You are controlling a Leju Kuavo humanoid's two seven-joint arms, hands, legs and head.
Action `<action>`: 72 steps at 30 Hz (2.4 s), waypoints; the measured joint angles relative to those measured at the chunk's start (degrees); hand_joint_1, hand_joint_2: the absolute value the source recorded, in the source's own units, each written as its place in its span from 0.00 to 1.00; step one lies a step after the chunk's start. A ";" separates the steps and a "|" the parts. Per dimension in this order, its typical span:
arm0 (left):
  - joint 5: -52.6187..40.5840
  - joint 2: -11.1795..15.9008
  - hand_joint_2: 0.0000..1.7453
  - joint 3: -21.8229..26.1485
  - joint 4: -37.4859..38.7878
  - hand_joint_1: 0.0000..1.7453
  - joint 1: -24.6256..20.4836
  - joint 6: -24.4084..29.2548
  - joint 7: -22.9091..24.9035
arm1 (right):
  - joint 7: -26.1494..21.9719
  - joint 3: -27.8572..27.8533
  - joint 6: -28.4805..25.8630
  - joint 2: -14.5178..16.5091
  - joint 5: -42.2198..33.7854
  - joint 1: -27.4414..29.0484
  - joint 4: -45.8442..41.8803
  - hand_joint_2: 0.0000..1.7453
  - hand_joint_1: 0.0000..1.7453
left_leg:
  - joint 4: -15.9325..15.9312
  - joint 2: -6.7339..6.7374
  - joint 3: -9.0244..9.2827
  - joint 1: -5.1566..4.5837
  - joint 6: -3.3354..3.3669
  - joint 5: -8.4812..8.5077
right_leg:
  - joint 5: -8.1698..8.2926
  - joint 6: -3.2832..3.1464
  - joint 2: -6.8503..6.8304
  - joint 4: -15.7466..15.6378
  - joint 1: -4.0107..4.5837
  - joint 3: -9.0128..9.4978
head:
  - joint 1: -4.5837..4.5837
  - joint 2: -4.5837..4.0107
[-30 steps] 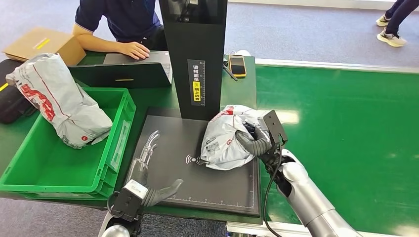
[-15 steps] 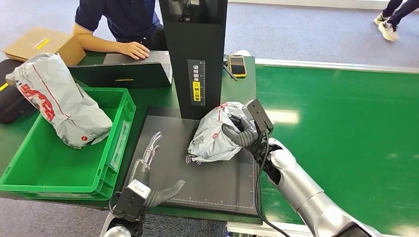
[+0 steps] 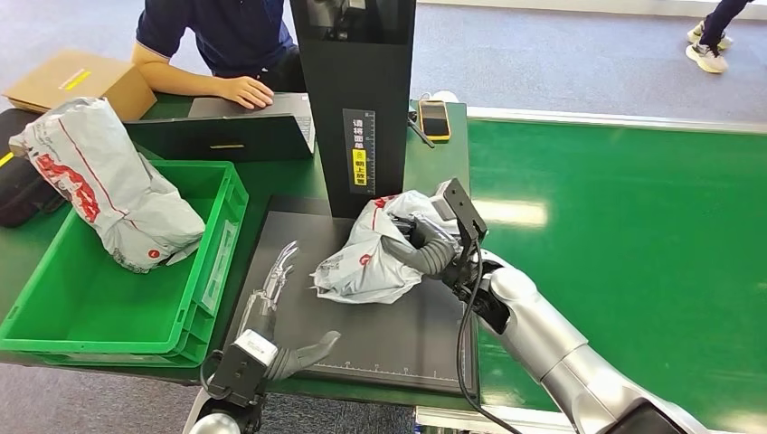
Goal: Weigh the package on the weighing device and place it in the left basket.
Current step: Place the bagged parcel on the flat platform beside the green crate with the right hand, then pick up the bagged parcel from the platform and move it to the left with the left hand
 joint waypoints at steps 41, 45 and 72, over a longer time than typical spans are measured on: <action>-3.75 0.55 1.00 0.77 -1.70 0.00 2.99 -1.90 -0.37 | -15.80 -28.78 -11.42 -6.51 11.16 25.21 -38.31 1.00 0.00 | 0.08 -0.30 -0.13 0.03 0.06 -0.15 | -0.14 0.06 -0.25 -0.12 0.02 -0.01 | -0.01 0.00; -7.29 0.21 1.00 -0.82 0.70 0.00 0.88 -5.76 1.11 | -18.01 -36.63 -8.56 -5.03 10.29 32.81 -46.64 1.00 0.00 | 0.08 -0.28 -0.11 0.03 0.06 -0.15 | -0.14 0.06 -0.23 -0.13 0.02 0.01 | 0.01 0.00; -15.48 -1.27 1.00 -8.93 15.38 0.00 -7.48 -5.79 2.50 | -20.00 -54.05 2.87 5.86 11.13 47.57 -60.54 1.00 0.00 | 0.08 -0.19 0.01 0.02 0.06 -0.13 | -0.12 0.06 -0.16 -0.12 0.01 0.10 | 0.01 0.00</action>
